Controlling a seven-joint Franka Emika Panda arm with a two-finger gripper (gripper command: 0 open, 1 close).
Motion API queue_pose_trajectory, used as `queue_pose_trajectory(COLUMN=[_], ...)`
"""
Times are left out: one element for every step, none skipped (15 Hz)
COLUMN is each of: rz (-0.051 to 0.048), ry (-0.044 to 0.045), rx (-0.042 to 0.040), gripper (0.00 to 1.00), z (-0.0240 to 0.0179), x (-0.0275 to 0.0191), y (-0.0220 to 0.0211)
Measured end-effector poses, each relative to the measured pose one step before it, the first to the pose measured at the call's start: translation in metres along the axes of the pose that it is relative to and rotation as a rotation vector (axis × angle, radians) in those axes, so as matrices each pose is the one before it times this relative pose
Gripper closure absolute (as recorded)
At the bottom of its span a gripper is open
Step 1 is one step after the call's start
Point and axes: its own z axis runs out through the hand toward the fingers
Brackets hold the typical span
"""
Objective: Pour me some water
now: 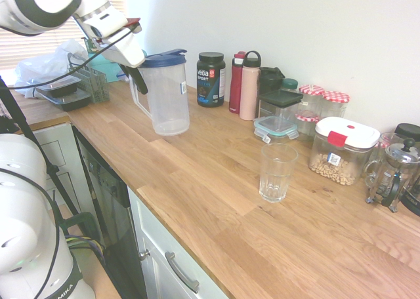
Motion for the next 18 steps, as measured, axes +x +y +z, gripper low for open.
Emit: queue_pose_trajectory(rz=[-0.00403,0.00314,0.01104,0.01428,0.01485,0.00826,0.00197,-0.00272,-0.00478,-0.00260,-0.00132,-0.00161,0.00290,0.00494,0.00373,0.00387,0.00465,0.00906], ry=[-0.01523,-0.00773,-0.00645,-0.00633,-0.00587,-0.00413,0.00053,0.00456,0.00619,0.00793,0.00415,0.00261,0.00086,-0.00404,-0.00691,-0.00678,-0.00884,-0.00776], rx=[0.01409,0.01894,0.01394,0.00112,-0.00372,-0.00707,-0.00709,-0.00798,-0.00689,-0.00382,-0.00090,0.00002,0.00043,-0.00134,-0.00040,0.00187,0.00085,0.00354], gripper=[1.00,1.00,1.00,1.00,1.00,1.00,1.00,1.00,1.00,1.00,1.00,1.00,1.00,1.00,1.00,1.00,1.00,0.00], z=[0.00889,0.00880,0.00988,0.01018,0.01048,0.01136,0.01065,0.00897,0.00653,0.00340,0.00271,0.00322,0.00381,0.00407,0.00422,0.00415,0.00423,0.00256], x=[-0.00353,-0.00235,0.00056,0.00358,0.00398,0.00248,0.00071,-0.00107,-0.00228,-0.00136,-0.00165,-0.00166,-0.00023,-0.00007,0.00016,0.00012,0.00047,0.00076], y=[-0.01407,-0.01258,-0.01021,-0.00741,-0.00625,-0.00539,-0.00415,-0.00475,-0.00591,-0.00610,-0.00525,-0.00425,-0.00360,-0.00295,-0.00252,-0.00135,-0.00023,-0.00047])
